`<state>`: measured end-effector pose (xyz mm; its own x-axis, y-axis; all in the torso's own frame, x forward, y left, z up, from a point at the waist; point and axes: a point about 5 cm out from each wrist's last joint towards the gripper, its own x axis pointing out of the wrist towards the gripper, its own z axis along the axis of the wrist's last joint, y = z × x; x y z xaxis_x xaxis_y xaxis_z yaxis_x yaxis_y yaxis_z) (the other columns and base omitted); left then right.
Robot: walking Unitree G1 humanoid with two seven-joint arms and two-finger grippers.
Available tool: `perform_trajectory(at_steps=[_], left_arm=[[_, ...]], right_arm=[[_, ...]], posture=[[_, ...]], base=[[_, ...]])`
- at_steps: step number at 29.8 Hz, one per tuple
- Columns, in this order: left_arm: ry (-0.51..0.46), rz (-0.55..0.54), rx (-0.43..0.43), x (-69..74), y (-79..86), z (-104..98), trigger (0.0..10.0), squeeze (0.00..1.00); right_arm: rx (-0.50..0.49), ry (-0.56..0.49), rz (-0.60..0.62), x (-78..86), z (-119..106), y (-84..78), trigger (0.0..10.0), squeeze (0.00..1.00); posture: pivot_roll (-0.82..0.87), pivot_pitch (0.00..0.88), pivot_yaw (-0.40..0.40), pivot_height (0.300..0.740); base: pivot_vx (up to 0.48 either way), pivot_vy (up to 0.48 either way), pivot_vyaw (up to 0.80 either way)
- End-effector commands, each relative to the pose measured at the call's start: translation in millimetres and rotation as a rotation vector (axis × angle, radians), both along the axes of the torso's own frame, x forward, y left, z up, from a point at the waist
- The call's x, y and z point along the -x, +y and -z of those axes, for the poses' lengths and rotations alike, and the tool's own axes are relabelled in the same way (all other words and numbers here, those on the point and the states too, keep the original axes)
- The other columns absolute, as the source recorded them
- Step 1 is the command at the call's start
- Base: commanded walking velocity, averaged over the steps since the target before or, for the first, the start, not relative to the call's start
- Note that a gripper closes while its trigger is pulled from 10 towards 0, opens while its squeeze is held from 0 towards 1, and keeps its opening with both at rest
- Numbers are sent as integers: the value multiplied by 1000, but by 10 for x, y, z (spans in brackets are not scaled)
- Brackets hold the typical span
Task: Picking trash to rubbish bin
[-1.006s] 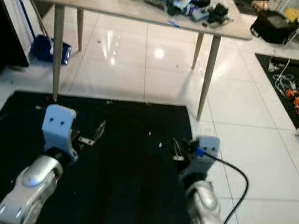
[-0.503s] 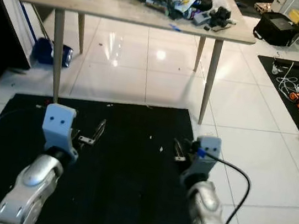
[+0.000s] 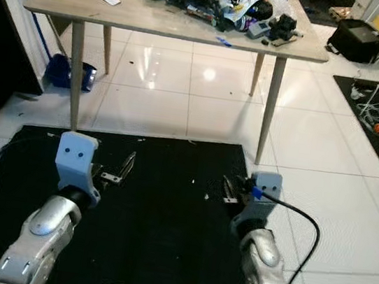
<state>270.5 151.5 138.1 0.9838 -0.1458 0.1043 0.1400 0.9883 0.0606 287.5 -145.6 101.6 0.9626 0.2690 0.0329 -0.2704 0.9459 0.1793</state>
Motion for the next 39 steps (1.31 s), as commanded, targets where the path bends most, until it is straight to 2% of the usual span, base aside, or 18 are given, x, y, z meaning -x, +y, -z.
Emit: perform_trajectory(at_steps=[1,32,39], left_arm=[[19,7,-9,8,-13,49,10000,0],[16,-2,-5,13,-15,48,10000,0],[21,-19,-12,25,44,59,10000,0]], right_arm=[[9,14,16,22,41,-67,10000,0],[12,15,6,10,30,-68,10000,0],[15,13,1,5,21,-56,10000,0]], posture=[[21,131,-46,740],[20,149,-63,740],[15,161,-66,740]], base=[[277,0,0],[276,0,0],[278,0,0]])
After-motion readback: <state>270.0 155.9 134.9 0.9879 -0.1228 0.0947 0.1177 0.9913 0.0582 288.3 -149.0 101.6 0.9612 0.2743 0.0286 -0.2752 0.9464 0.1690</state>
